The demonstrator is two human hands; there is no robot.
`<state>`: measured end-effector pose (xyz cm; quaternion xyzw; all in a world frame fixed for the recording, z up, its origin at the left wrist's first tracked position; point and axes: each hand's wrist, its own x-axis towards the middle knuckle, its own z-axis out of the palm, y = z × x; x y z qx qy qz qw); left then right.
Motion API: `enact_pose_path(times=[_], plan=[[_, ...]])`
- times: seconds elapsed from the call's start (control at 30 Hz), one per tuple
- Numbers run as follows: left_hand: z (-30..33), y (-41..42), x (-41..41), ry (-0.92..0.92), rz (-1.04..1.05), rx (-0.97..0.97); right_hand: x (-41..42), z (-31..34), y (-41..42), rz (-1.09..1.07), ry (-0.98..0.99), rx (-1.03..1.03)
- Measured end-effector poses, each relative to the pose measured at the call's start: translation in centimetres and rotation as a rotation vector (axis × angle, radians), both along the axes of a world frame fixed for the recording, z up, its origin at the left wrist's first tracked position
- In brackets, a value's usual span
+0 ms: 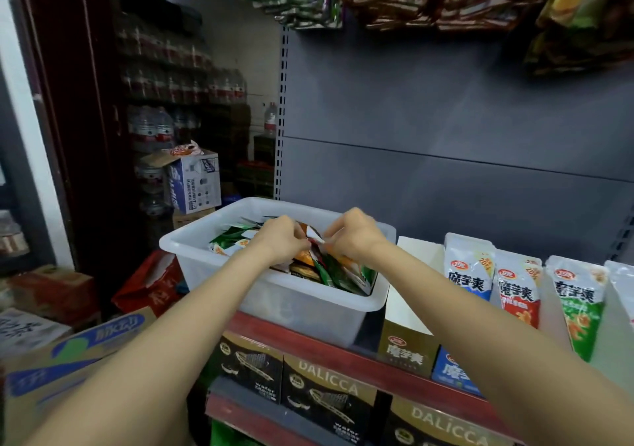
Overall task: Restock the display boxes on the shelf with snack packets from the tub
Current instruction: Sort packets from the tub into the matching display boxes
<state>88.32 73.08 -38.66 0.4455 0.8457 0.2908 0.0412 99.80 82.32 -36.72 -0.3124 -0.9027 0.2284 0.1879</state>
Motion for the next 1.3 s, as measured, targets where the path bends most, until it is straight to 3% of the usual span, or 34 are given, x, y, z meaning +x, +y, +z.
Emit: enact_pose_path(times=[0.07,0.17,0.3,0.37,0.63,0.77,0.87,1.03,1.23,1.3], plan=[[0.3,-0.2,0.6,-0.063,0.01,0.082,1.0,0.6,0.5,-0.059,0.238,-0.128],[0.8,-0.1,1.9,-0.239,-0.019,0.201,3.1,1.2,0.6,0.017,0.598,-0.489],[1.8,0.1,5.3,-0.668,-0.185,0.445,7.3,1.3,0.3,0.168,0.762,-0.715],[2.2,0.5,7.4,-0.664,-0.264,0.514,9.7,1.2,0.6,0.194,0.765,-0.709],[3.3,5.2,17.4,-0.469,-0.533,0.475,20.2,1.2,4.2,0.034,0.75,-0.471],[3.1,8.3,22.0,-0.495,-0.61,0.456,25.7,1.3,6.1,-0.021,0.782,-0.428],[2.9,10.7,25.3,-0.603,-0.607,0.482,29.1,1.6,7.1,-0.083,0.879,-0.538],[2.7,13.5,30.8,-0.279,-0.705,0.322,33.0,1.0,9.0,-0.258,0.846,-0.4],[2.7,14.3,33.5,-0.303,-0.799,0.258,36.1,1.0,10.0,-0.245,0.854,-0.378],[2.3,14.5,33.6,-0.495,-0.811,0.284,37.0,0.6,10.4,-0.248,0.798,-0.331]])
